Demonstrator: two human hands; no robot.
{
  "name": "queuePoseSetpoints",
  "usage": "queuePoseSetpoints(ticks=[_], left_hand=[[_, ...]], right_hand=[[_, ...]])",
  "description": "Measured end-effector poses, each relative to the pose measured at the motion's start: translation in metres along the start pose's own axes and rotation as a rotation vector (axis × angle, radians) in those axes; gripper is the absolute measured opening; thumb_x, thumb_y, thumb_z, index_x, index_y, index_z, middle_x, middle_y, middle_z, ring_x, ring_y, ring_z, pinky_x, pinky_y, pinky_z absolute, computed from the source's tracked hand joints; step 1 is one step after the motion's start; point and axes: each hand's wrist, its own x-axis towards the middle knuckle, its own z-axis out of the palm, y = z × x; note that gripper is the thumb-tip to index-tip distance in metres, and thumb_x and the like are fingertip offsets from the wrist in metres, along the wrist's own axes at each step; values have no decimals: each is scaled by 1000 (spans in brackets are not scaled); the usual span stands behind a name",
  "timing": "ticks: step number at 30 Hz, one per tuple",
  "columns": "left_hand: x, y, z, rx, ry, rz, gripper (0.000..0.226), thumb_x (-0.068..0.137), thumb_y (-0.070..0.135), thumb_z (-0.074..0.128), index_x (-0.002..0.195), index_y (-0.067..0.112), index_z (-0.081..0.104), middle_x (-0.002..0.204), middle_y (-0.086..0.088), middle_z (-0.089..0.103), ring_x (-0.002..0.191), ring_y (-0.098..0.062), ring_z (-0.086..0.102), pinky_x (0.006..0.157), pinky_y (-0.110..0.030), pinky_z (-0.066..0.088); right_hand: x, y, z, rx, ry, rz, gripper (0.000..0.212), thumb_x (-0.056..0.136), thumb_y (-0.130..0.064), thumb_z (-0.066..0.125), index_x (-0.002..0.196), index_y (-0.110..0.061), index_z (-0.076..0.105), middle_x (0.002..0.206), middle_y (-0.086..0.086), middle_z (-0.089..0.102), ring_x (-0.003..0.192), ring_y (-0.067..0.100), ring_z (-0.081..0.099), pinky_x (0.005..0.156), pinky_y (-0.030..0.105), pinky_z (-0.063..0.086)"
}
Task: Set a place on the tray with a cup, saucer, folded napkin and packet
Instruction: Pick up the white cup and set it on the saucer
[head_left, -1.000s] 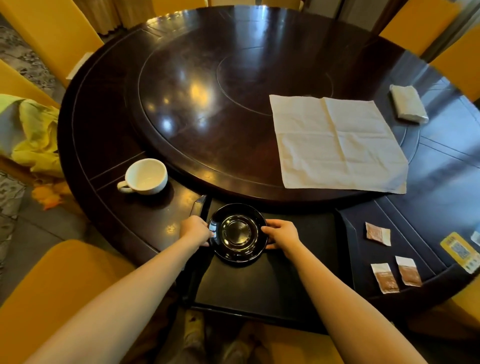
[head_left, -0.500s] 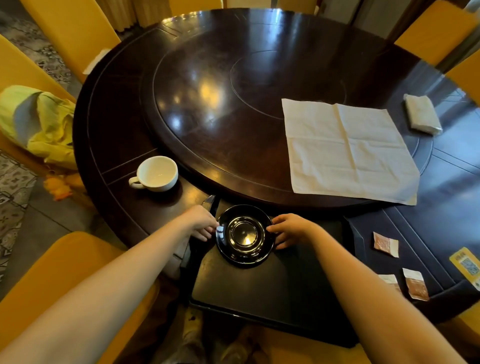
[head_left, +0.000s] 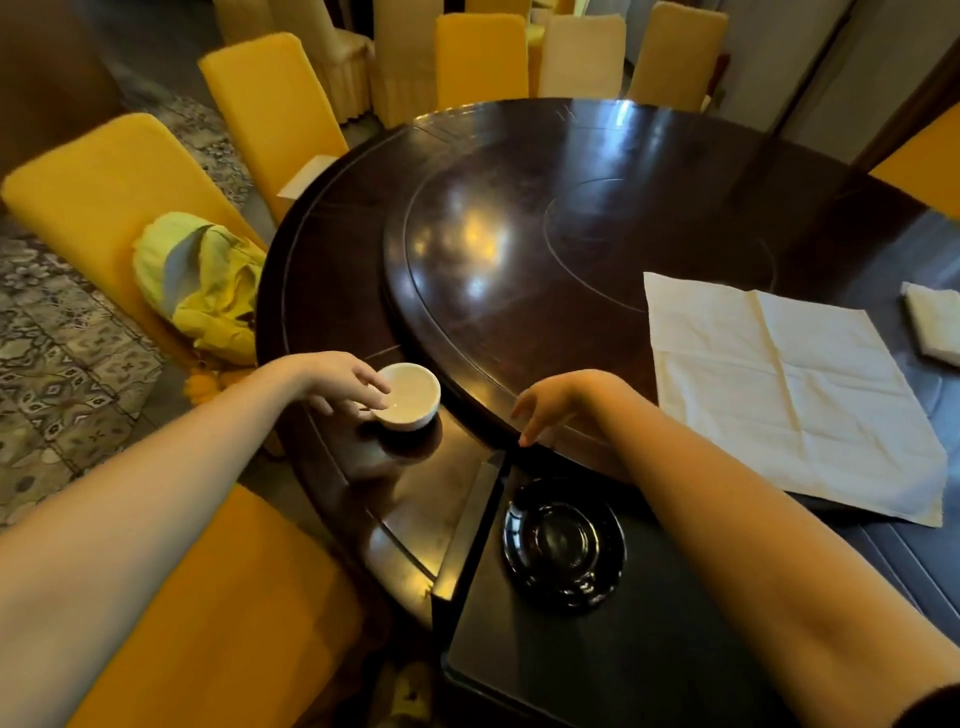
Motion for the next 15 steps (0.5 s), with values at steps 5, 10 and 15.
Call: queuePoseSetpoints(ticks=[5, 10, 15], left_hand=[[25, -41, -18, 328, 123, -67, 92, 69, 55, 71, 144, 27, 25, 148, -5, 38, 134, -25, 37, 108, -38, 31], [55, -75, -6, 421, 147, 48, 117, 61, 65, 70, 146, 34, -6, 159, 2, 1, 145, -22, -6, 114, -54, -3], [82, -83, 15, 374, 200, 230, 128, 58, 64, 73, 147, 25, -10, 159, -1, -3, 144, -20, -11, 114, -50, -9]], right_hand=[[42, -48, -5, -160, 121, -68, 89, 73, -32, 77, 146, -25, 25, 151, 6, 31, 137, 34, 28, 109, 52, 29], [78, -69, 8, -273, 350, -139, 115, 64, -42, 81, 149, -23, 6, 157, 4, 19, 143, 32, 14, 113, 58, 10], [110, -68, 24, -293, 440, -174, 123, 65, -51, 77, 149, -18, -6, 160, 1, 2, 146, 23, -8, 108, 58, -18]])
